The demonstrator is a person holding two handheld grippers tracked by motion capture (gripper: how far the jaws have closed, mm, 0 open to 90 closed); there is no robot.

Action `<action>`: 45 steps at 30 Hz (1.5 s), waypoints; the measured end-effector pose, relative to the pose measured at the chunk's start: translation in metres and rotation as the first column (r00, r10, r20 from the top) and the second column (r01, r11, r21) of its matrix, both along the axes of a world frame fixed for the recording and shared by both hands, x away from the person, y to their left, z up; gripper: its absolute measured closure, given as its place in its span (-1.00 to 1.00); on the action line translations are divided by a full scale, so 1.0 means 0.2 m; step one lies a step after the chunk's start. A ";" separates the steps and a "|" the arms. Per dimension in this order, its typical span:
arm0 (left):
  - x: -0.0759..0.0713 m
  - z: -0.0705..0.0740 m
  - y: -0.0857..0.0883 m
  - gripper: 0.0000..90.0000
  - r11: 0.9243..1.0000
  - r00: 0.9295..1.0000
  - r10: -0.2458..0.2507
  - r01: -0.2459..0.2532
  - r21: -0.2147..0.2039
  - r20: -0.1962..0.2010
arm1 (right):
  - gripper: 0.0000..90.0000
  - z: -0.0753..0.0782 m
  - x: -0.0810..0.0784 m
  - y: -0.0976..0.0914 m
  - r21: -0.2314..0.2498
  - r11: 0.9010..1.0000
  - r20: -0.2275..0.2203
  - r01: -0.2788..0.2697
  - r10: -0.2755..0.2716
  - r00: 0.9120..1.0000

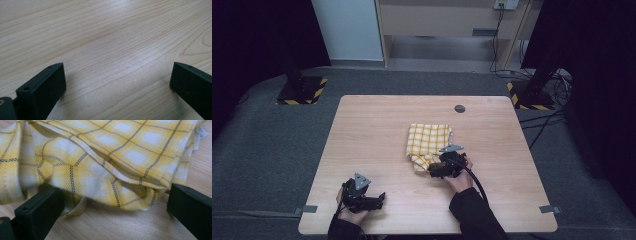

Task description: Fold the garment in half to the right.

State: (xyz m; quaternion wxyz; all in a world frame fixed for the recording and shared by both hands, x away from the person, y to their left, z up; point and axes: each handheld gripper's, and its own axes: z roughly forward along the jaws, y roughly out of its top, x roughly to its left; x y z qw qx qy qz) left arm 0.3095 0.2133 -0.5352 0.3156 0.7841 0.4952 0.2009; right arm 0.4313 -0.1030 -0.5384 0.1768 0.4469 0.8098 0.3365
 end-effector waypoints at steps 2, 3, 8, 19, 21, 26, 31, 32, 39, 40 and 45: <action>0.00 0.00 0.00 -1.00 1.000 1.000 0.000 0.000 -0.001 0.001 | -0.95 0.00 -0.01 0.00 -0.005 1.000 -0.005 0.000 0.000 1.000; 0.00 0.00 0.00 -1.00 1.000 1.000 0.001 -0.001 -0.001 0.001 | -0.93 0.01 -0.01 0.00 -0.006 1.000 -0.008 -0.004 0.004 1.000; 0.00 0.00 0.00 -0.96 1.000 1.000 -0.010 0.010 -0.004 0.009 | -0.84 0.03 -0.05 -0.02 -0.016 1.000 -0.009 -0.011 0.011 1.000; -0.02 0.01 0.00 -0.71 1.000 0.999 -0.026 0.026 -0.013 0.032 | -0.88 0.10 -0.18 -0.09 0.004 0.999 0.009 -0.051 0.051 0.999; -0.02 0.01 0.00 -0.71 1.000 0.999 -0.026 0.027 -0.013 0.032 | -0.88 0.12 -0.19 -0.11 0.010 0.999 0.011 -0.053 0.053 0.999; -0.02 0.01 -0.01 -0.72 1.000 0.999 -0.027 0.027 -0.012 0.032 | -0.90 0.14 -0.22 -0.15 0.021 0.998 0.018 -0.057 0.057 0.998; -0.01 0.00 -0.01 -0.80 0.999 0.999 -0.031 0.031 -0.006 0.025 | -0.89 0.16 -0.25 -0.20 0.018 0.998 0.022 -0.052 0.052 0.998; -0.01 0.00 -0.01 -0.82 0.999 0.999 -0.032 0.032 -0.006 0.025 | -0.89 0.16 -0.26 -0.21 0.020 0.998 0.020 -0.054 0.054 0.998; -0.01 0.00 -0.01 -0.84 0.999 0.999 -0.034 0.034 -0.005 0.023 | -0.90 0.16 -0.32 -0.25 -0.011 0.998 0.040 -0.057 0.057 0.998; -0.01 0.00 -0.02 -0.84 0.999 0.999 -0.035 0.035 -0.004 0.022 | -0.90 0.17 -0.32 -0.26 -0.011 0.998 0.041 -0.059 0.060 0.997; -0.01 0.00 -0.02 -0.86 0.999 0.999 -0.035 0.035 -0.003 0.020 | -0.91 0.18 -0.35 -0.31 0.002 0.998 0.051 -0.061 0.061 0.997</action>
